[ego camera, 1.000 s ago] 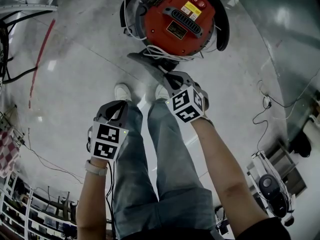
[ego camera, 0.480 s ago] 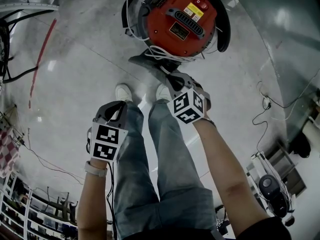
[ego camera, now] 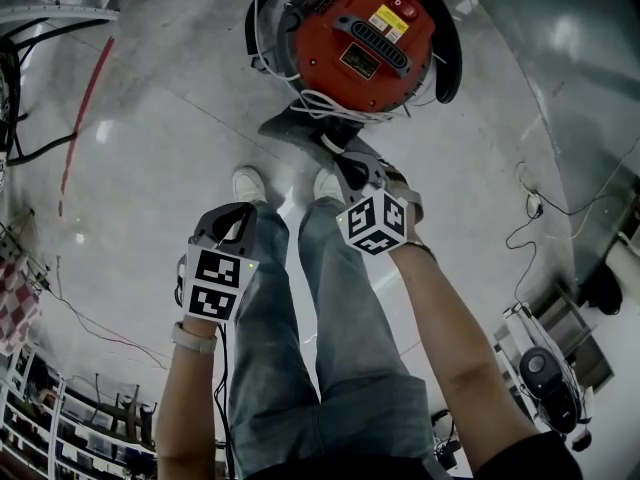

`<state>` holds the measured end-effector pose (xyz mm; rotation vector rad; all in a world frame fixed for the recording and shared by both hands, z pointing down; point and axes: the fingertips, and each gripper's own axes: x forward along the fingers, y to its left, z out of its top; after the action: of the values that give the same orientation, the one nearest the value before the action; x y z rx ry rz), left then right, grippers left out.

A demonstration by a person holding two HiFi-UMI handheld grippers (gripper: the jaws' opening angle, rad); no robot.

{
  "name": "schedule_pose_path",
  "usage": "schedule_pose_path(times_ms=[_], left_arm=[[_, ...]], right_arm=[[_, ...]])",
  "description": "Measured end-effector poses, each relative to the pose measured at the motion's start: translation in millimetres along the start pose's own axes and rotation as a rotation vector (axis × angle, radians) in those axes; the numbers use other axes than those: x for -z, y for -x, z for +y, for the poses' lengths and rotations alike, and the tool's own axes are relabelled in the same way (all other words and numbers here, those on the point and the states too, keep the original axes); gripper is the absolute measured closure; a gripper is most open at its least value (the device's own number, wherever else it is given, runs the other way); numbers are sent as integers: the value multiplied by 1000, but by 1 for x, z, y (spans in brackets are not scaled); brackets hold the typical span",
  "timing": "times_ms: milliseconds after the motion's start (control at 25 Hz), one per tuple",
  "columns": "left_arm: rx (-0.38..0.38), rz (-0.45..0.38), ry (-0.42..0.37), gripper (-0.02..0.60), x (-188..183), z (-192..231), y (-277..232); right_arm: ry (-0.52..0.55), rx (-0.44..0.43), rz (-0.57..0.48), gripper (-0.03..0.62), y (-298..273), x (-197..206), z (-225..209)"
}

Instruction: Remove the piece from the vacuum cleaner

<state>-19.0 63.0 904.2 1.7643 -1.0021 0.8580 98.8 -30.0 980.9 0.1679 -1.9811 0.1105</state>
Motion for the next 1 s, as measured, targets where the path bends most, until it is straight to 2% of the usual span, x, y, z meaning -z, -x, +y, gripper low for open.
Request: schedule_pose_path(times_ms=[120, 320, 400, 760, 840, 960, 1000], left_arm=[[4, 0, -1, 560, 2, -2, 0], [7, 8, -5, 560, 9, 0, 1], [6, 8, -3, 560, 10, 2, 3], [4, 9, 5, 560, 15, 7, 7], [3, 8, 4, 560, 15, 7, 9], [3, 11, -1, 560, 15, 8, 10], [4, 13, -2, 560, 16, 9, 10]], right_arm=[[-46, -17, 13, 551, -1, -2, -1], [-233, -72, 23, 551, -1, -15, -9], [-210, -64, 27, 551, -1, -16, -6], [14, 13, 28, 551, -3, -5, 7], [-43, -13, 38, 551, -2, -8, 4], [-212, -56, 31, 552, -2, -18, -5], [-221, -58, 33, 552, -2, -20, -5]])
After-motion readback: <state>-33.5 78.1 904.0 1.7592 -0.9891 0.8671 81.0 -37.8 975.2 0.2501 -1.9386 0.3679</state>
